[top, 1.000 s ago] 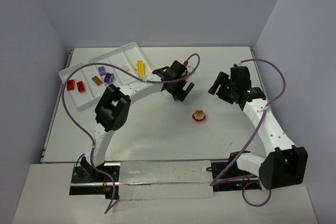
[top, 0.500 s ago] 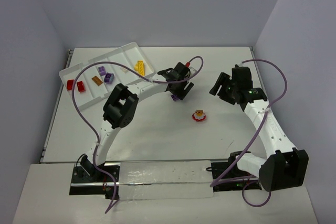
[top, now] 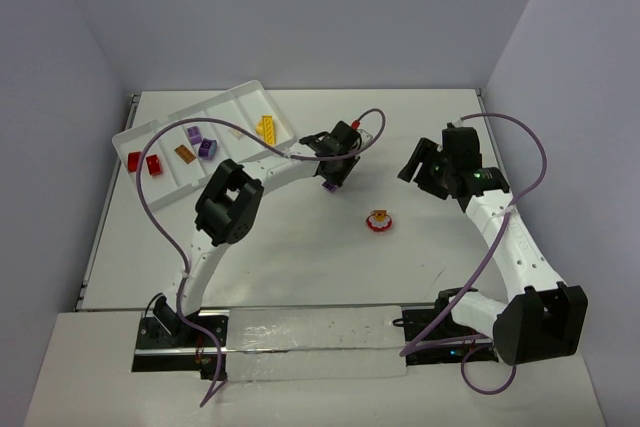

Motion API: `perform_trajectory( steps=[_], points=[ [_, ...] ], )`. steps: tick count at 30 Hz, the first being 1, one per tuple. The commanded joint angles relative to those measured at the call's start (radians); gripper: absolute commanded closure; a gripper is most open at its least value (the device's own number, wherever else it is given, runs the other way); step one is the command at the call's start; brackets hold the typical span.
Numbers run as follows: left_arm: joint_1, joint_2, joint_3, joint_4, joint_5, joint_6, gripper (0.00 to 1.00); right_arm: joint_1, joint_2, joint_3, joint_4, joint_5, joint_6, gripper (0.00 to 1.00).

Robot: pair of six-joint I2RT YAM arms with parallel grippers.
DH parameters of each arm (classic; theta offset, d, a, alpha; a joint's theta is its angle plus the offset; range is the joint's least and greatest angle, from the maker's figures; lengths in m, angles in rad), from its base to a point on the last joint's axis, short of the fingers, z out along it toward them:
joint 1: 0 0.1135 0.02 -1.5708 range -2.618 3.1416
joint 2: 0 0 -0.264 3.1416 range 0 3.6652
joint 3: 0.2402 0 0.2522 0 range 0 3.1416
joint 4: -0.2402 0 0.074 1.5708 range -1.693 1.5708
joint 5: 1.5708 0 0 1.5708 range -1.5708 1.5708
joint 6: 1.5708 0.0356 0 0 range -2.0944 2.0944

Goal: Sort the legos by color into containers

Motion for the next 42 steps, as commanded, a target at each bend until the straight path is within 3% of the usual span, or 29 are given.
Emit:
perform_trajectory(
  steps=[1, 5, 10, 20, 27, 35, 37, 42],
  points=[
    [-0.005, -0.071, -0.029, -0.004, -0.023, -0.028, 0.79, -0.005, -0.009, 0.059, 0.003, -0.003, -0.011, 0.27],
    [0.011, -0.147, -0.026, -0.039, -0.058, -0.092, 1.00, -0.006, -0.013, 0.064, 0.004, -0.008, -0.011, 0.27],
    [0.131, -0.325, -0.083, -0.047, -0.044, -0.228, 1.00, -0.007, -0.022, 0.060, 0.004, -0.006, -0.011, 0.27],
    [0.548, -0.551, -0.289, -0.053, -0.098, -0.487, 1.00, -0.009, -0.025, 0.043, 0.013, -0.012, -0.017, 0.27],
    [0.671, -0.510, -0.292, -0.040, -0.108, -0.525, 1.00, -0.009, -0.021, 0.039, 0.020, -0.022, -0.020, 0.27],
    [0.685, -0.427, -0.262, -0.048, -0.098, -0.523, 1.00, -0.010, -0.033, 0.025, 0.020, -0.021, -0.018, 0.27],
    [0.685, -0.430, -0.301, -0.021, -0.104, -0.533, 0.96, -0.010, -0.032, 0.023, 0.019, -0.022, -0.017, 0.27],
    [0.685, -0.415, -0.336, 0.001, -0.117, -0.537, 0.70, -0.010, -0.026, 0.026, 0.021, -0.031, -0.020, 0.27]
  ],
)
